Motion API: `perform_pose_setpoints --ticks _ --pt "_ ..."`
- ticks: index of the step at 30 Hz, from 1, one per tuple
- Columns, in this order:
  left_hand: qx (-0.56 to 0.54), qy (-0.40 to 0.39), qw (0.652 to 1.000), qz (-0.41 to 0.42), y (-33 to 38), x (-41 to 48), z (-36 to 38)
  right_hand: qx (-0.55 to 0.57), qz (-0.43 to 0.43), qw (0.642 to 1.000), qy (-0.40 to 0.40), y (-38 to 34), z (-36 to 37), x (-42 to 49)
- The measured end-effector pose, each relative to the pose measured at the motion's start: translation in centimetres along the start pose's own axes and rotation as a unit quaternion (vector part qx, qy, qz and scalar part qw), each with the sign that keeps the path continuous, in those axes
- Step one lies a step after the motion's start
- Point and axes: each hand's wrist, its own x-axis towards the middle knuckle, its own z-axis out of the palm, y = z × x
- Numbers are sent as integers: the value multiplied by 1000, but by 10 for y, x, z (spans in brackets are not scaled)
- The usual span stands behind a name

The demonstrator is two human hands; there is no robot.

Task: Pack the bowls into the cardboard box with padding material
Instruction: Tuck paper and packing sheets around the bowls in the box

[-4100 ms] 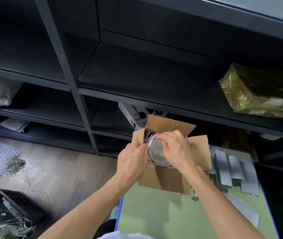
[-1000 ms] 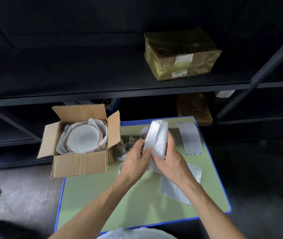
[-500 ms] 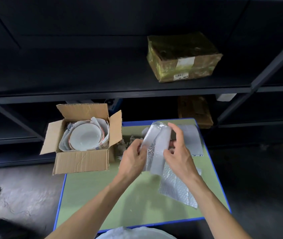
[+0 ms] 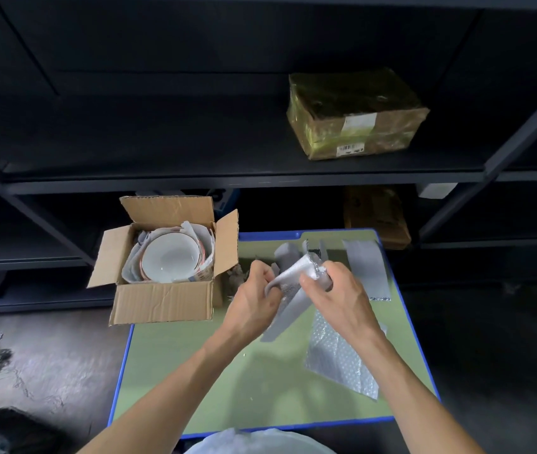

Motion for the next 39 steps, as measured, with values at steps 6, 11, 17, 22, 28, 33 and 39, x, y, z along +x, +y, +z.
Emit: perform_pose_setpoints --ticks 6,11,17,22,28,33,39 --pt "81 -73 992 60 -4 4 -6 -71 -34 997 8 3 -5 5" --pt "121 -133 976 120 -8 3 -2 -120 -176 973 -90 0 -6 8" --pt "180 -145 962 146 -6 2 -8 -243 -214 943 -71 -2 -4 10" --pt "171 -171 959 144 -6 4 -18 -284 -217 922 -147 0 -1 14" --pt "124 -169 969 132 -7 3 -23 -251 -205 925 -197 -2 1 17" --pt "150 -147 963 169 -10 3 -31 -279 -209 913 -211 -9 0 14" --pt "165 -158 962 150 -9 -2 -44 -265 -224 913 -215 -22 -5 8"
